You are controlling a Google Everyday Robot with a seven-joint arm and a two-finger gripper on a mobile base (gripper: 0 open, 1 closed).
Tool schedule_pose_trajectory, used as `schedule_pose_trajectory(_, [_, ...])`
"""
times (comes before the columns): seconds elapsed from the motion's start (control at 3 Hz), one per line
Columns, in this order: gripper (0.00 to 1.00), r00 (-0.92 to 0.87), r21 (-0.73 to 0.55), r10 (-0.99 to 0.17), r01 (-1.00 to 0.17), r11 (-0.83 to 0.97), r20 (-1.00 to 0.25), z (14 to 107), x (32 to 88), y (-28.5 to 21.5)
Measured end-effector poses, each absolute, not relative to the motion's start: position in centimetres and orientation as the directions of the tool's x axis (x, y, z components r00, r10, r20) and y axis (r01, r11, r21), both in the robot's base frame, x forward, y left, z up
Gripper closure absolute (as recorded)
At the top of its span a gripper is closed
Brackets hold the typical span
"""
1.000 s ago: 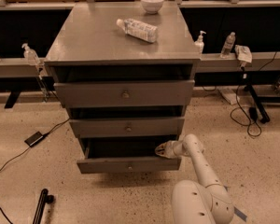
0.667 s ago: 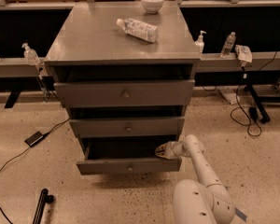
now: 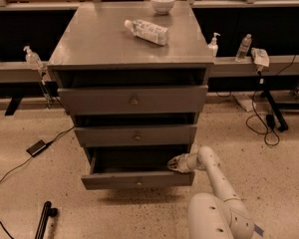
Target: Open bottom drawer
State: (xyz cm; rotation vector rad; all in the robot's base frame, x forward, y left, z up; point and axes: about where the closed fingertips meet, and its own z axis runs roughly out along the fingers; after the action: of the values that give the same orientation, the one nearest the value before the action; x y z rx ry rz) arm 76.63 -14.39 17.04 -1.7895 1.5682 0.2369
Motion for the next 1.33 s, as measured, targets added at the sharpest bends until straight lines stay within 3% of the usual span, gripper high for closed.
schedule_pose_trajectory(0.67, [1.0,0.202,-0.368,-0.782,-0.929,0.038,-0.59,16.1,75.2,-15.5])
schedule_pose_trajectory(1.33, [1.0,0.298,-0.325,-0.772,-0.937,-0.125,-0.562,15.1,73.6,-9.8])
